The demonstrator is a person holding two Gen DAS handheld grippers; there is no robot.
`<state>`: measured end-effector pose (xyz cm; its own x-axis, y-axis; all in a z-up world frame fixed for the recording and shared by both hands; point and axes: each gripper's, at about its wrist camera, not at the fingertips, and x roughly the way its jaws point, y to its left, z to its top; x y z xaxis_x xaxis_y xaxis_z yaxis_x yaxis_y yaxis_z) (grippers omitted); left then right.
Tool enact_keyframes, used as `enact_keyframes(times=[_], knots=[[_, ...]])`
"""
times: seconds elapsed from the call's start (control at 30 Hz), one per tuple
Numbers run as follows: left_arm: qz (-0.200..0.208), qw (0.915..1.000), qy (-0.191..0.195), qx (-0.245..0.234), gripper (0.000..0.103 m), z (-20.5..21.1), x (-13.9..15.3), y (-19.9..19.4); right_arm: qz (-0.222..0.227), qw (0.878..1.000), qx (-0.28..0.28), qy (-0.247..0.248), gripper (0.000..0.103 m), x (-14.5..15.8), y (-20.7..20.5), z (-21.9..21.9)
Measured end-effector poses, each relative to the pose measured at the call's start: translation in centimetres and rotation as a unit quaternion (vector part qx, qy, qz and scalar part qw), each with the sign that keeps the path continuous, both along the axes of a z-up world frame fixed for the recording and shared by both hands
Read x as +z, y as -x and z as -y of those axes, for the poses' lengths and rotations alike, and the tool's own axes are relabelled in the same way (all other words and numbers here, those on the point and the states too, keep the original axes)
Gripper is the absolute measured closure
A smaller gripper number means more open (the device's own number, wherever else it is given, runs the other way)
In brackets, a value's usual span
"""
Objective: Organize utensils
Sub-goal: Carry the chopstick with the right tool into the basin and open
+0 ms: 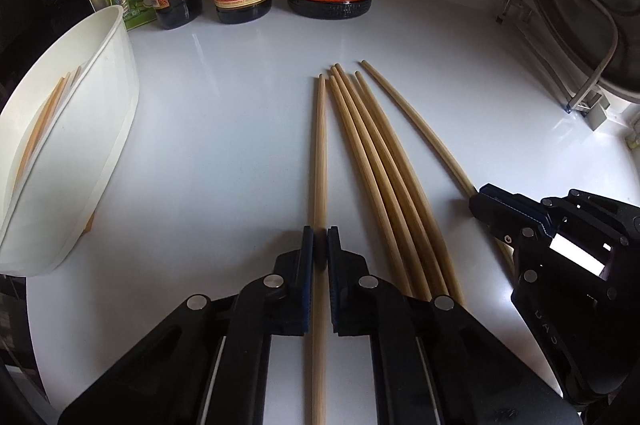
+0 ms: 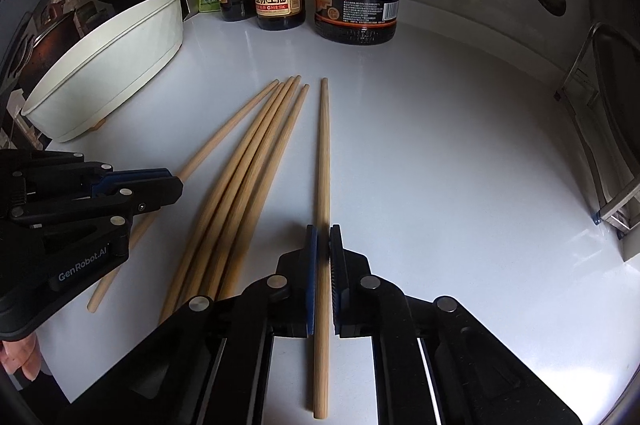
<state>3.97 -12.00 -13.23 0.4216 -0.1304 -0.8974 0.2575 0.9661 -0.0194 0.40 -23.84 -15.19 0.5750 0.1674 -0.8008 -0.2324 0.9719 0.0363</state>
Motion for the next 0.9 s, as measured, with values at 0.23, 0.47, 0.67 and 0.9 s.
enact_keyframes(times=[0.23,0.47,0.67,0.9], knots=[[-0.015,0.9995,0.027,-0.005,0.096,-1.5,1.7,0.2,-0.001,0.998,-0.039,-0.045,0.097,1.9,0.6,0.8],[0.015,0.9986,0.049,-0.012,0.096,-4.9,6.3,-0.2,0.014,0.996,-0.063,-0.067,0.097,6.1,0.9,-0.6],[0.042,0.9975,0.056,0.008,0.096,-10.0,10.0,-1.7,0.037,0.993,-0.06,-0.095,0.097,10.0,-0.1,-4.4],[0.07,0.9956,0.045,0.045,0.096,-17.4,12.5,-3.7,0.05,0.991,-0.022,-0.122,0.097,12.7,-3.9,-11.4]])
